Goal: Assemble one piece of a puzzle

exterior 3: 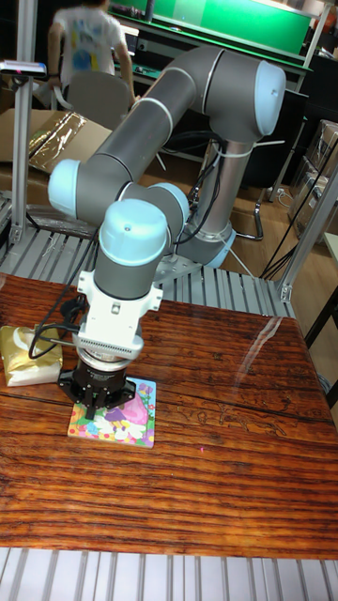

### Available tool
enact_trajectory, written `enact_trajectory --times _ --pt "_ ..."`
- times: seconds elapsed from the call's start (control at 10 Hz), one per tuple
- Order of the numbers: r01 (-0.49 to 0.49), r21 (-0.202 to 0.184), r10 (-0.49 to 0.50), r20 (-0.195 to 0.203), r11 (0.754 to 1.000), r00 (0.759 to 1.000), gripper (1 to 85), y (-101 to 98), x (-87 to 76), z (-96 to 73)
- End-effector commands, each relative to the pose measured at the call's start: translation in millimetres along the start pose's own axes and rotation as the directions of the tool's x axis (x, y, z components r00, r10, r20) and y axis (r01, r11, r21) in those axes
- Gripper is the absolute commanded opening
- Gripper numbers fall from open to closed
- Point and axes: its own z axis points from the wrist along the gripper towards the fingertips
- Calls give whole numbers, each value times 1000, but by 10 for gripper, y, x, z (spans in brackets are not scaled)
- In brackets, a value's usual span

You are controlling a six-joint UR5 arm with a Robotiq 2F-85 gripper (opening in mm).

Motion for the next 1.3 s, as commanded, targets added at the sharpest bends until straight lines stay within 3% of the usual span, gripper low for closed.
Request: enact_trajectory --times 0.0,0.1,0.4,0.5,0.7,0.9,1.2 --pt "0 20 0 -10 1000 1000 13 -14 -52 -170" --pt "8 21 -7 -10 1000 1000 13 -26 -86 -246" --pt "39 -18 -37 103 999 994 13 25 -408 -378" --pt "48 2 -48 110 999 993 13 -54 -455 -524" --pt "49 51 -54 86 997 995 13 -269 -390 -571" --pt "26 -8 -25 72 1000 997 13 -149 -388 -506" --pt "28 -3 -28 66 1000 997 13 -95 -400 -455"
